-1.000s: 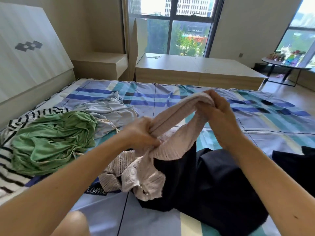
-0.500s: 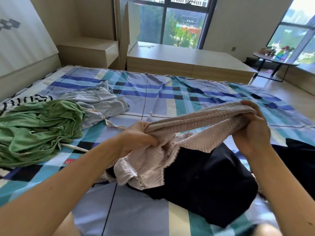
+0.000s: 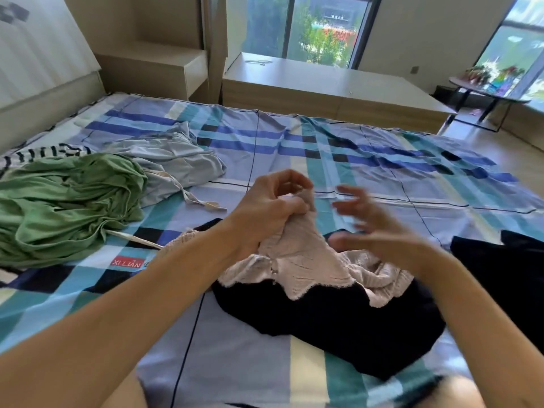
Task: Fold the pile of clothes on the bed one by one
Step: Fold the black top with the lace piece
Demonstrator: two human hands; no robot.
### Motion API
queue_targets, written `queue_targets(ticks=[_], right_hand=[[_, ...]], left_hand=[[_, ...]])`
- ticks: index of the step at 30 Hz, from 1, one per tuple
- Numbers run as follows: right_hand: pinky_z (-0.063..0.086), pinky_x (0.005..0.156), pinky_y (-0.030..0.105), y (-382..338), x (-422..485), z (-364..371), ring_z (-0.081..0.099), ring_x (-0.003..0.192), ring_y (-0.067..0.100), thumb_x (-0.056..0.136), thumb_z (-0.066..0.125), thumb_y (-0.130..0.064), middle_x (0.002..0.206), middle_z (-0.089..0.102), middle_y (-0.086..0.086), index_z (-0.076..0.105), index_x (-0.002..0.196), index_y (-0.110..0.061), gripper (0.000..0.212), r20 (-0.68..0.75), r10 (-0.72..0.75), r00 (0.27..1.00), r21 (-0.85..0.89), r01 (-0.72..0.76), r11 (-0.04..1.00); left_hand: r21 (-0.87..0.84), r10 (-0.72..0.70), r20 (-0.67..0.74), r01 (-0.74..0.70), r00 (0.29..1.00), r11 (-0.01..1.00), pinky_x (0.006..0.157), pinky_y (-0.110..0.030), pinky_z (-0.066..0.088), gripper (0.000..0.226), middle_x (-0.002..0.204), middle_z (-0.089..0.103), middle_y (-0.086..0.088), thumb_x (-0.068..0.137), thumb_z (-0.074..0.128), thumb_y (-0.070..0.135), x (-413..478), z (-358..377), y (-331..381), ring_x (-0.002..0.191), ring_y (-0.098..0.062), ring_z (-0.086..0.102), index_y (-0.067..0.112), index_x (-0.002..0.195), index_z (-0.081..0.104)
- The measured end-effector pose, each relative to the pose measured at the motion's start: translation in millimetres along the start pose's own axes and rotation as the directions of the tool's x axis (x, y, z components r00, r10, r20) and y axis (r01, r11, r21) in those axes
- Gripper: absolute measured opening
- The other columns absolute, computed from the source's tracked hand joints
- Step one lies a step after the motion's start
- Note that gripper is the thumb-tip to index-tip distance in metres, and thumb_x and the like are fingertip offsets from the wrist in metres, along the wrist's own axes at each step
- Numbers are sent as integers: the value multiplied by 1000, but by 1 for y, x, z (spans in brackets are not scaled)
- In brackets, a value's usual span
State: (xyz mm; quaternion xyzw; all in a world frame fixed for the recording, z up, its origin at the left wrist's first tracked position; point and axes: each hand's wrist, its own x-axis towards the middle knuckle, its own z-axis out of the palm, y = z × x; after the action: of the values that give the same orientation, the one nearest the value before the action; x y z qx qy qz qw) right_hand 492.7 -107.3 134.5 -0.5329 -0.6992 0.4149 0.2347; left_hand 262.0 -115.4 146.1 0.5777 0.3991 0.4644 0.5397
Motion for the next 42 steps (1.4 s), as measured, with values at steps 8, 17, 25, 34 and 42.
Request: queue_targets(ticks=[8,17,25,34,42], right_hand=[[52,77,25,13,24,34,62,77,0,72,78,3,81,69,-13,66,99,-15,35,147,-42,988,61,33,998],[45,76,24,67,-19,9,60,87,7,67,68,10,100,66,-7,55,121,-20,62,440,140,887,-114,-99,989],[50,95,50,82,-25,56,65,95,14,69,83,-59,104,67,-6,59,106,-33,51,342,187,921,-217,-116,969],[42,87,39,83,-49,130,51,109,17,73,60,-61,109,43,-9,44,102,-28,46,-73,254,964,-728,-226,648],[41,53,28,51,-1,-11,53,60,20,73,67,-11,65,60,4,63,78,-6,8,-288,206,935,-90,-240,967]], left_hand=[[383,128,38,-133,991,914,81,-31,55,11,98,70,1,90,70,13,-4,-31,-17,90,-11,67,15,100,65],[873,-277,85,62,957,483,122,-37,24,105,159,31,1,64,71,41,-19,-95,-163,147,-16,27,22,156,25],[926,-285,236,-126,929,356,76,-39,52,34,81,61,10,66,68,52,-9,-76,-167,80,-16,59,27,89,60],[749,109,264,-275,958,602,93,-34,35,19,95,58,18,86,52,46,-22,-72,-137,97,-8,51,32,83,63],[594,-60,240,-98,969,798,67,-48,35,34,65,44,7,85,53,42,-26,-93,-97,65,-14,42,13,69,43]])
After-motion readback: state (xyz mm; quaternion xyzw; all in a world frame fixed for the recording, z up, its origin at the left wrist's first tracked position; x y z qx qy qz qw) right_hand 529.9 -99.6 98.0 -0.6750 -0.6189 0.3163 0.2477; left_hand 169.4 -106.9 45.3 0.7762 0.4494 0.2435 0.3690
